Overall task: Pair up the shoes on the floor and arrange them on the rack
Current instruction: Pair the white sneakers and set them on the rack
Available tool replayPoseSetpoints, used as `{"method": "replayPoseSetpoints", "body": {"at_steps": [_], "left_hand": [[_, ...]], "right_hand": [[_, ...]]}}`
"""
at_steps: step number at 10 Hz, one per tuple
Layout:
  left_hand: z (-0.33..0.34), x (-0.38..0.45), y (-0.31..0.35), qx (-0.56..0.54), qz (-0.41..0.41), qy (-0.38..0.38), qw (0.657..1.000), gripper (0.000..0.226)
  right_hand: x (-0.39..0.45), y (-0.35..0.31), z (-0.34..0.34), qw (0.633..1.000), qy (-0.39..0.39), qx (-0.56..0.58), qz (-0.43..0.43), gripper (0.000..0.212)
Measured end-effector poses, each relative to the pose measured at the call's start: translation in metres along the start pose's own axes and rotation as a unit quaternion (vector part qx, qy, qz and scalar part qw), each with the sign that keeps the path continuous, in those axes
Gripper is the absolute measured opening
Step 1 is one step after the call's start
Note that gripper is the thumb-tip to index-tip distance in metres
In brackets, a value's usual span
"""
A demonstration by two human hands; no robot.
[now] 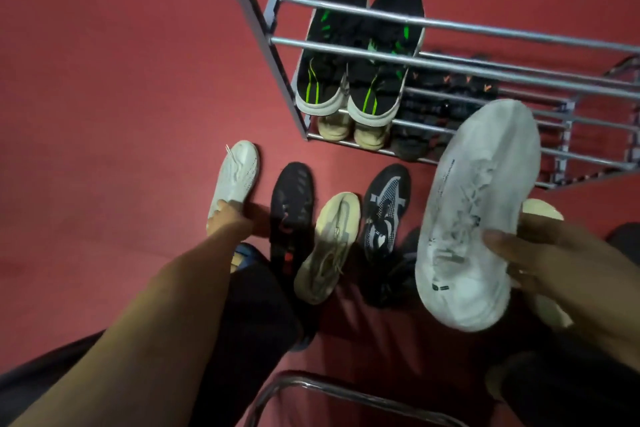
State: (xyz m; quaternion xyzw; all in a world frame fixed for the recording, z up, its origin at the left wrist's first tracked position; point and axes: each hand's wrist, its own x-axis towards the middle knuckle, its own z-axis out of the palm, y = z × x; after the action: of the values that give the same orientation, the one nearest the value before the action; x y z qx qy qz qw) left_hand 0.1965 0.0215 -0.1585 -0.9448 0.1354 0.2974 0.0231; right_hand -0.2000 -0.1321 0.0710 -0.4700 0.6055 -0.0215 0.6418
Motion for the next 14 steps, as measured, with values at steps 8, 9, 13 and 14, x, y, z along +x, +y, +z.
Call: {"method": "replayPoseSetpoints", "body": {"at_steps": [8, 9, 13, 14], "left_hand": [[0.06, -0.275, 0.153, -0.228, 0.12, -0.327, 0.909, 0.047], [0.059, -0.268, 0.151, -0.241, 0.127, -0.31, 0.911, 0.044], [0.098, -0.314, 0.193, -0.245, 0.18, -0.5, 0.811, 0.035], [0.1, -0.31, 0.187, -0.259, 0.162, -0.507, 0.806, 0.036]], "right_hand": [[0.028, 0.136, -0.092, 0.952, 0.17, -0.131, 0.218, 0.052], [0.033, 0.176, -0.142, 0.919, 0.263, -0.137, 0.258, 0.047], [0.054, 0.306, -0.22, 0.903, 0.224, 0.098, 0.354, 0.051], [0.057, 0.301, -0.224, 0.904, 0.238, 0.039, 0.353, 0.051]]}}
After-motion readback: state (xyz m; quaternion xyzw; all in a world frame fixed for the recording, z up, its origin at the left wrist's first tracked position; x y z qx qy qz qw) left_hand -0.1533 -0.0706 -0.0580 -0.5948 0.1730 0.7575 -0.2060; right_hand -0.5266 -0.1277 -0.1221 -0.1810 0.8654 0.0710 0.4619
